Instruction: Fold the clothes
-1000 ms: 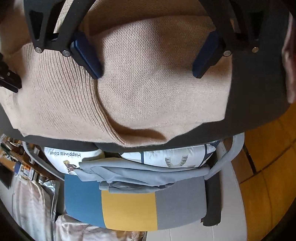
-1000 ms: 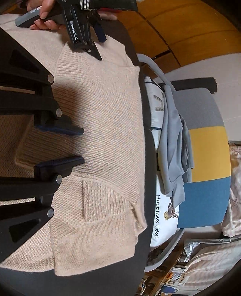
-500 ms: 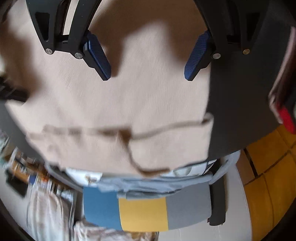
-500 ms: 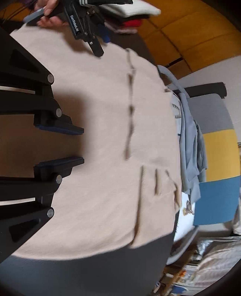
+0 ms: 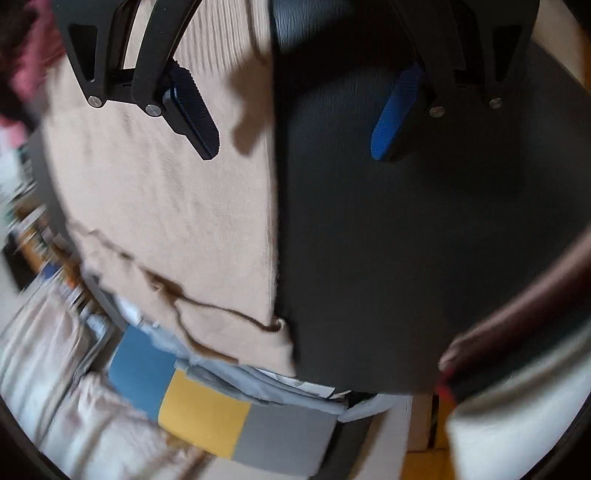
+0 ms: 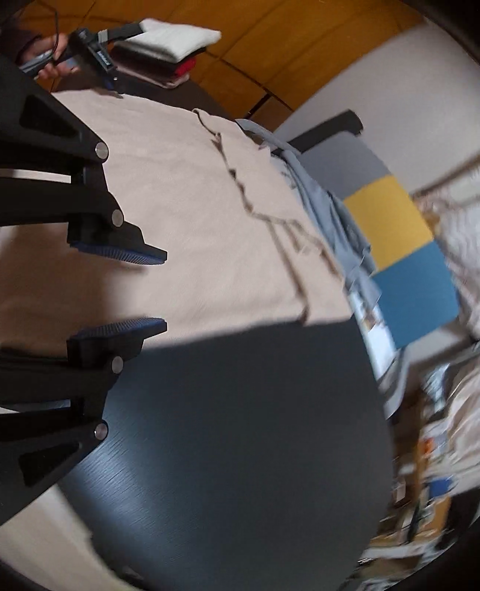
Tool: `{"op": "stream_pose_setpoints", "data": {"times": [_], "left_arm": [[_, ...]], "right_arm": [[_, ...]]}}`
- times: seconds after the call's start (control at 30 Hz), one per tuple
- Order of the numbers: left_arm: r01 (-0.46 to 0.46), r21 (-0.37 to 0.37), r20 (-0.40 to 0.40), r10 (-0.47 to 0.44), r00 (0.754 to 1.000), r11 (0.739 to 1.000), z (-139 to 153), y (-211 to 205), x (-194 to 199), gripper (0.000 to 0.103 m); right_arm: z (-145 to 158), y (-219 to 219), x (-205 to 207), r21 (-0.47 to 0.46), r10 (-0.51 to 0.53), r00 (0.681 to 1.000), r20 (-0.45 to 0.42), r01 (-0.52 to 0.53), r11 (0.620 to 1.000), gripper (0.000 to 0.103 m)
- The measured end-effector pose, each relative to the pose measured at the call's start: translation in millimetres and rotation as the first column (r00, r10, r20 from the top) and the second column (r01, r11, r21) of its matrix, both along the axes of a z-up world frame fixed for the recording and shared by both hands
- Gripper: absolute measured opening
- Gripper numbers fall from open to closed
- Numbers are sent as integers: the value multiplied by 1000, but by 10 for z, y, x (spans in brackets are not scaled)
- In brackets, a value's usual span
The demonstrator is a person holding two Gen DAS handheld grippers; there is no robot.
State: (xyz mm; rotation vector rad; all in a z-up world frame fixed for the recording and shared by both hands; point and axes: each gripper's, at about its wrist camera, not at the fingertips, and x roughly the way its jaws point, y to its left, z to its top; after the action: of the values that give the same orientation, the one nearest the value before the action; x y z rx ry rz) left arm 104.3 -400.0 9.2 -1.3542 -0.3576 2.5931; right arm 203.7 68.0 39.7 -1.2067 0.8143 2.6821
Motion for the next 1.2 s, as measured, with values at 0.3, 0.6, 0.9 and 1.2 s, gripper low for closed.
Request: {"op": "stream_pose_setpoints", "data": {"times": [0.3, 0.6, 0.9, 1.2], "left_arm": [[237, -27, -62, -239, 969, 971, -33, 304, 525, 100], [303, 165, -56, -298, 953, 938, 3, 185, 666, 100], [378, 204, -24, -381, 924, 903, -4, 273, 697, 100], [299, 374, -7, -320, 948, 878, -62, 174, 616, 84]], "right_arm": [[-332, 136, 277, -202, 26, 999, -46, -35, 979, 39], [-566, -52, 237, -426, 137, 977, -166, -196, 883, 39], [-491, -346, -2, -353, 263, 953, -147, -299, 886, 39], [-566, -351, 65, -382, 234, 953, -192, -292, 877, 39]]}}
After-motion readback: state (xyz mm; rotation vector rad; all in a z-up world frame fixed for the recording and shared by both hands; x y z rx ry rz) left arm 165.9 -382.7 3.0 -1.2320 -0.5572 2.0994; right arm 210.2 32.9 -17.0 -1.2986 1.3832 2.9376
